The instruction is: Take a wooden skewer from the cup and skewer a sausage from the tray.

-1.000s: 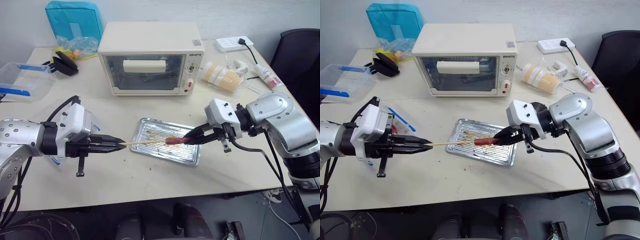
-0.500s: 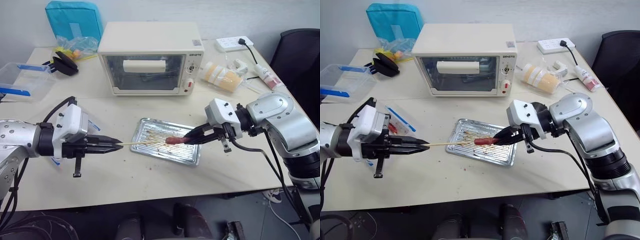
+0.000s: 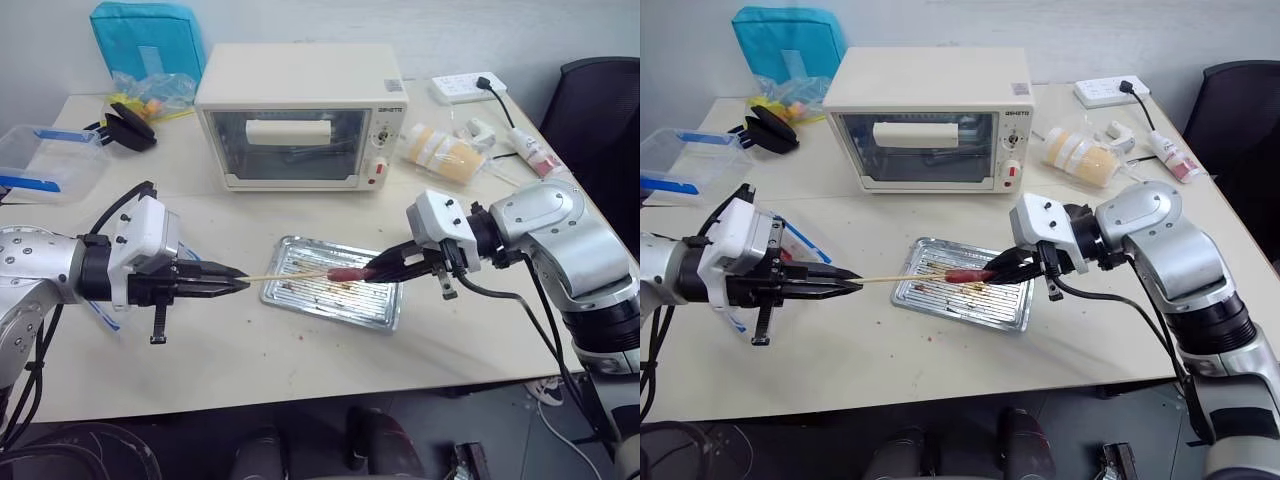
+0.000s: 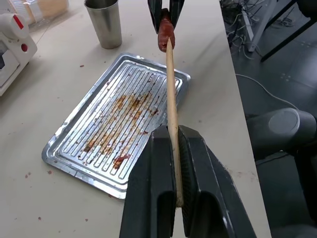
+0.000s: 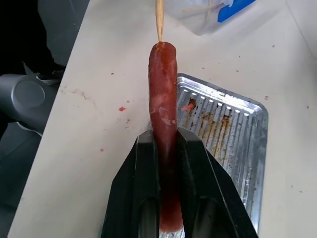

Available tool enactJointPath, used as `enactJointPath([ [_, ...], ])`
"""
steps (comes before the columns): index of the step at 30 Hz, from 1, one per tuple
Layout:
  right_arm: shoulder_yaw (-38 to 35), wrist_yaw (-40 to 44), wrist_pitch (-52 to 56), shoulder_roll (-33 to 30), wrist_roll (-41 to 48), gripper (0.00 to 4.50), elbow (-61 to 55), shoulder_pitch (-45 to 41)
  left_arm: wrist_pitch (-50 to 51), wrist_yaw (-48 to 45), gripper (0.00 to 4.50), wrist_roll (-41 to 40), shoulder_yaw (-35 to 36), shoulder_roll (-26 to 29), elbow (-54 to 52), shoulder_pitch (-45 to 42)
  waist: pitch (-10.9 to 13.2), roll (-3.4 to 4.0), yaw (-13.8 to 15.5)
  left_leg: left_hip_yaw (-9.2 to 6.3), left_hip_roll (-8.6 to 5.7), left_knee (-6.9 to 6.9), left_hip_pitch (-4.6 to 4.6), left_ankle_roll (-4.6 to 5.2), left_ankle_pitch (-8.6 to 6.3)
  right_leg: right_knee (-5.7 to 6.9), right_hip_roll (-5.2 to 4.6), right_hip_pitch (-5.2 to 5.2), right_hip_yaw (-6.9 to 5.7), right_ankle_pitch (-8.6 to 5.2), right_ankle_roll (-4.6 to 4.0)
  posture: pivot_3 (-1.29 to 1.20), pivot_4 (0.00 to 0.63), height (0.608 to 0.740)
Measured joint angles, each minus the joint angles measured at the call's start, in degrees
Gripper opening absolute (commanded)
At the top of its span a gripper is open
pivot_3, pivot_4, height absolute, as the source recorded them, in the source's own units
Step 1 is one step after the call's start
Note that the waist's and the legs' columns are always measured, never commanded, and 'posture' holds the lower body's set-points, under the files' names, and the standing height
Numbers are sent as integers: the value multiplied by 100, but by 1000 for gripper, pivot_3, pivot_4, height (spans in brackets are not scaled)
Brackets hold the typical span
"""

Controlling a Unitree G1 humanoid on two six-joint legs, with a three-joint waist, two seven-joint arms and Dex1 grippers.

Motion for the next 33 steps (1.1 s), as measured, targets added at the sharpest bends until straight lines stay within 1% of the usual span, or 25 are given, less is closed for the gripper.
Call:
enactJointPath([
  [11,5,52,-5,12,18,192,10,0,-49,-144,0,80,100,61,15,198,0,0,-3,0,0,0,0,0,0,0,1,0,0,0,0,0,150,740],
  [33,5,76,-24,-79,53,192,-70,51,-67,-161,0,121,99,60,27,141,0,0,-3,0,1,0,0,0,0,0,0,0,0,0,0,0,150,740],
])
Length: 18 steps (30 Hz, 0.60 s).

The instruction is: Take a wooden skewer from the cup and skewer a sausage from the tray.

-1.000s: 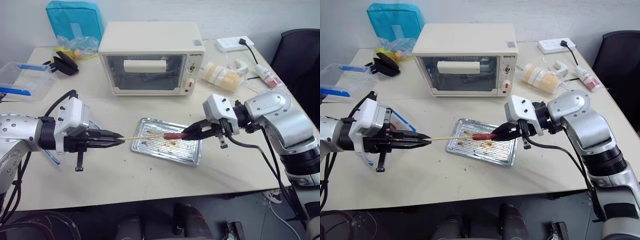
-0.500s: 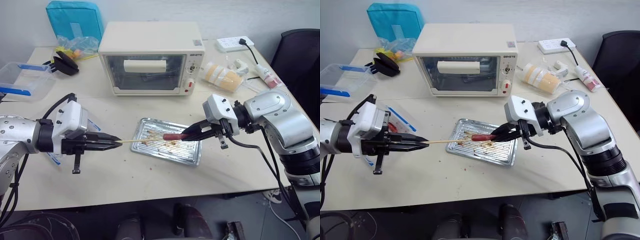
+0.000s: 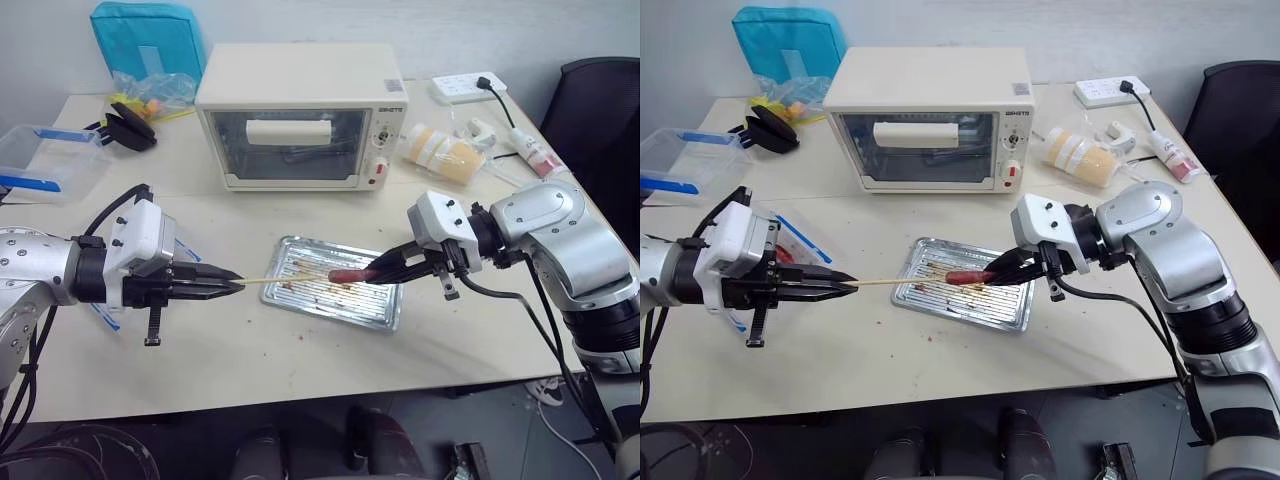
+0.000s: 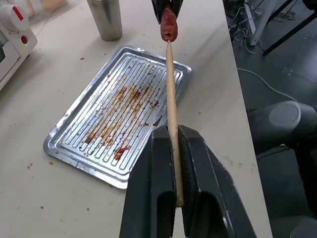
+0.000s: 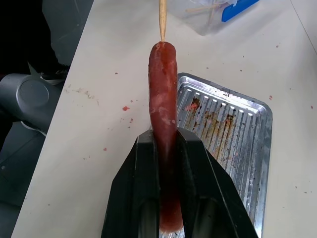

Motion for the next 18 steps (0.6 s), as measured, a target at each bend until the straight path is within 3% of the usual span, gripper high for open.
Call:
enactJointPath([
  [18,0,-63,23,65,23,192,-32,-25,14,-4,0,4,-87,-1,99,-149,0,0,2,0,0,0,0,0,0,0,0,0,0,0,0,0,150,740],
])
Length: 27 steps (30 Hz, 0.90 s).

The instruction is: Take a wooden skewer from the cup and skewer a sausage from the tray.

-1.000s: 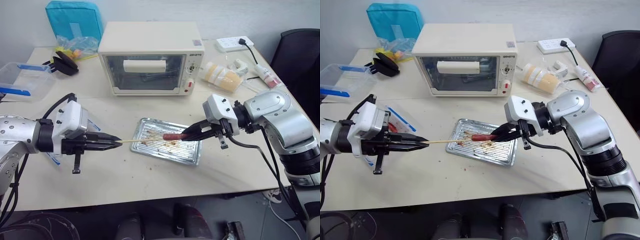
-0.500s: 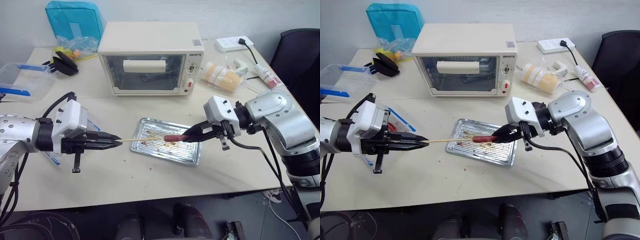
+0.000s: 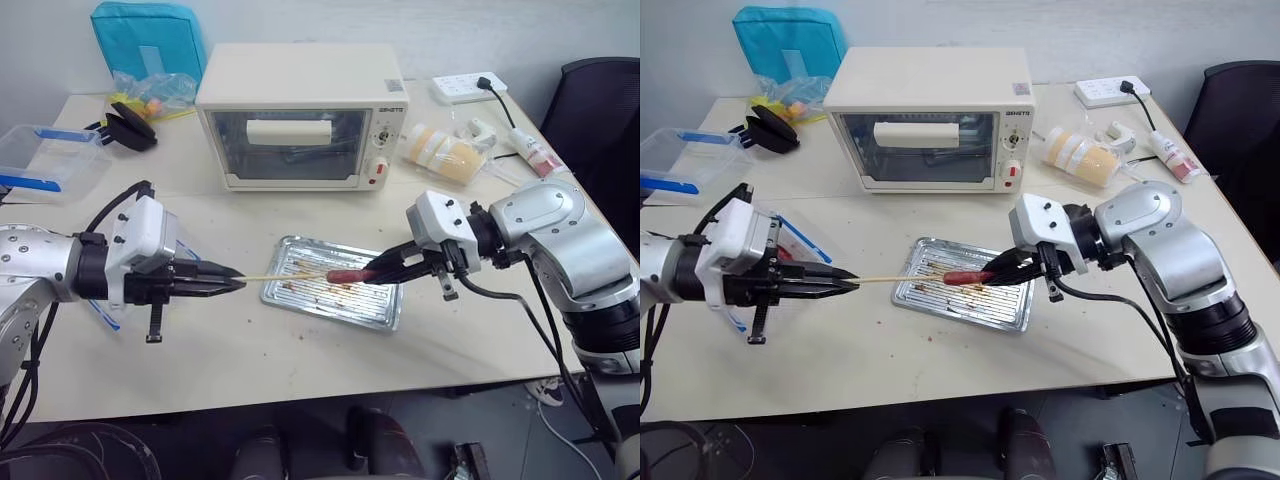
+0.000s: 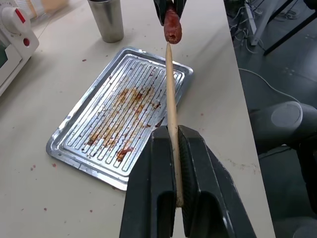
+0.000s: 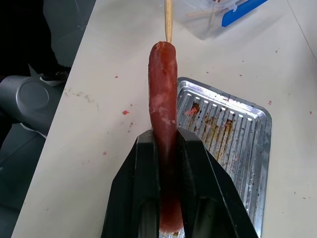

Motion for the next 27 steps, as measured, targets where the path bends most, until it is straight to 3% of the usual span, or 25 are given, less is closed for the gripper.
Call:
enactJointPath([
  [27,5,37,-179,126,-109,192,210,-37,-1,-12,0,9,-7,0,53,-17,0,0,0,0,0,0,0,0,0,2,0,0,0,0,0,0,150,740],
])
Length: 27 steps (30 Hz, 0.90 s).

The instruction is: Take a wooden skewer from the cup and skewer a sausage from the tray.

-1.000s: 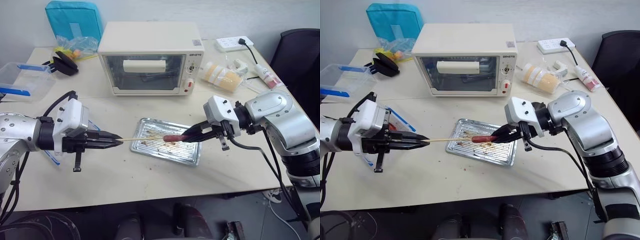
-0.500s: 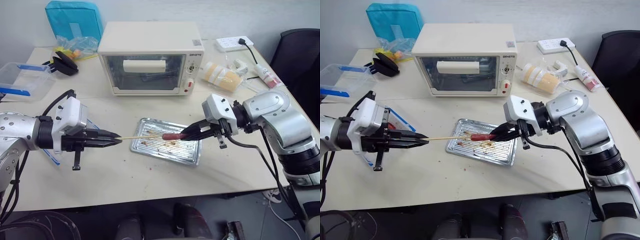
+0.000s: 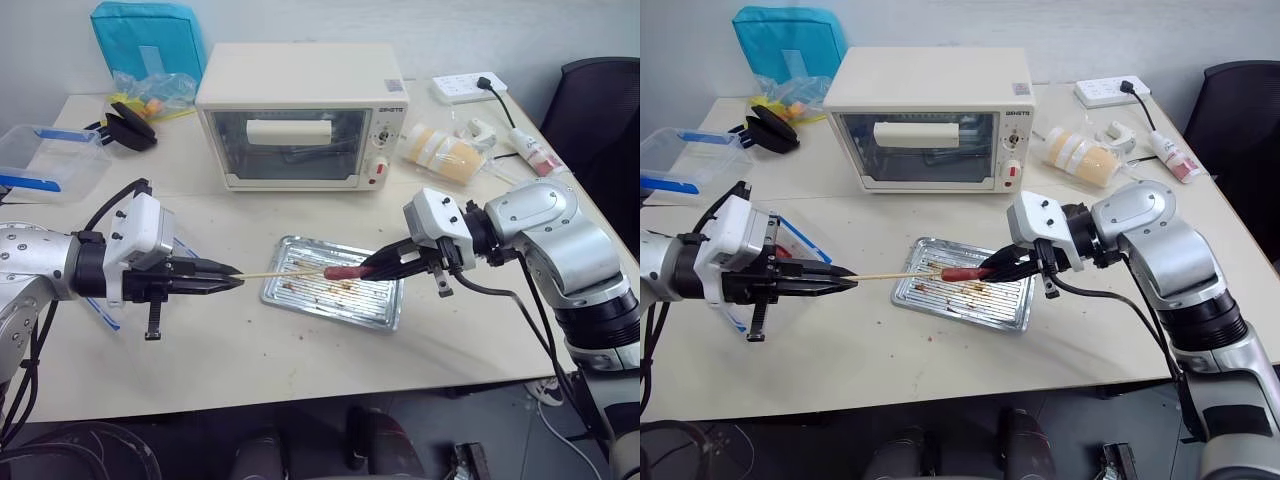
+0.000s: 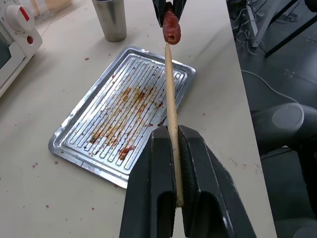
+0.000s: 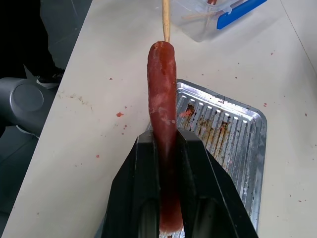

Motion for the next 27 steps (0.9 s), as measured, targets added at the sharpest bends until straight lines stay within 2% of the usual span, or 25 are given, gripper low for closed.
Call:
enactJointPath([
  [27,45,49,-85,-28,-89,192,115,0,-116,-158,0,52,-32,61,43,-61,0,0,0,0,0,0,0,0,0,0,0,0,0,0,0,0,150,740],
])
